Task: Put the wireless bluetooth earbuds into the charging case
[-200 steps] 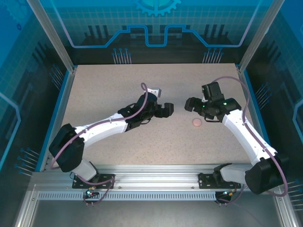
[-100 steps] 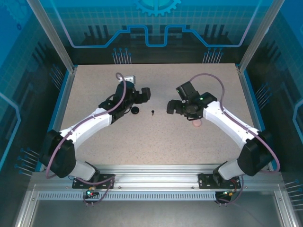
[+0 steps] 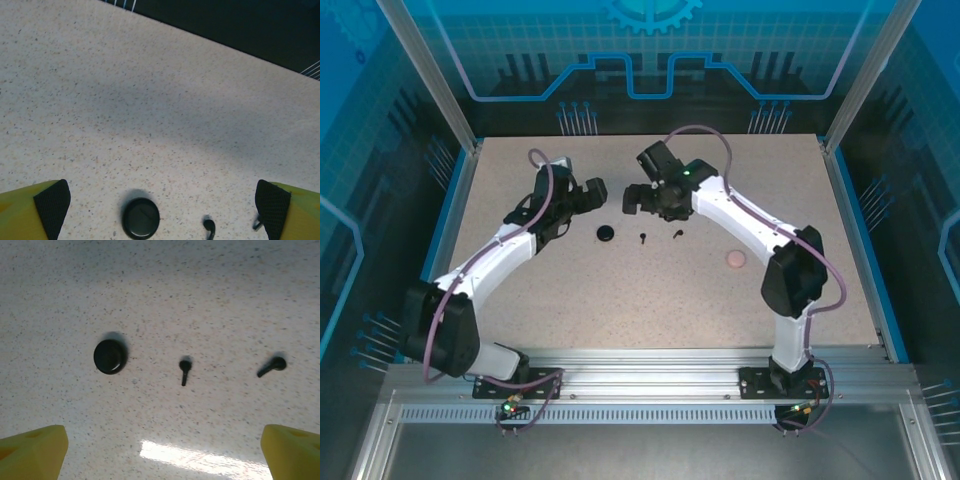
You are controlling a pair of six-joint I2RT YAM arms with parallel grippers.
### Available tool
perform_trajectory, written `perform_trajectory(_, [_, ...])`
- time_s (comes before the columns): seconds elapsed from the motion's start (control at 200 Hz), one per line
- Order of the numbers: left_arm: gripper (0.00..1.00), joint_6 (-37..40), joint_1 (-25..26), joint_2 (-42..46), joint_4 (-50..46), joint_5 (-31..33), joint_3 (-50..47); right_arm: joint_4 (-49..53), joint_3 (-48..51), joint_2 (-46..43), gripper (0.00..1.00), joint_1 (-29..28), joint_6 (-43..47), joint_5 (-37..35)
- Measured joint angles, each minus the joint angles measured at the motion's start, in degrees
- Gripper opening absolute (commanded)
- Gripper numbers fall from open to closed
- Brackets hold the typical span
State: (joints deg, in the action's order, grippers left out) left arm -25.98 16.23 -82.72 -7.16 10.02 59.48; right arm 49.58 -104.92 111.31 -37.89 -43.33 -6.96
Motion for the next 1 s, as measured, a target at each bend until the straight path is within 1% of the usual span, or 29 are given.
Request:
perform_trajectory(0.175, [0.99,2.19,-0.44,-5.07,-3.02,-1.62,2.89,2.03,-8.0,7.06,0.99,0.07,0.66,1.4])
perform_trajectory(0.37, [0.99,6.03,-0.44,-12.09,-8.02,-3.98,9.92,2.32,-7.61,7.72,1.0,2.03,1.33,3.43])
perform_trajectory(0.545, [0.99,9.31,0.17,-18.75,-12.66,-4.9,15.91,0.57,0.44,3.72,1.0,5.55,2.08,5.33])
perform_trajectory(0.73, [0.99,13.07,3.08,-25.46,-18.05,-3.74,19.8,-2.1,11.32,-3.85,1.0,8.04,2.84,7.5])
perform_trajectory(0.87, [0.99,15.08,4.02,-28.5,-21.77,-2.71,21.05,-4.42,18.56,-9.81,1.0,9.33,3.17,9.16])
perform_trajectory(1.001, [0.99,16.96,3.98,-30.38,-24.33,-1.4,22.84,-5.62,23.34,-13.16,1.0,9.99,3.98,10.47])
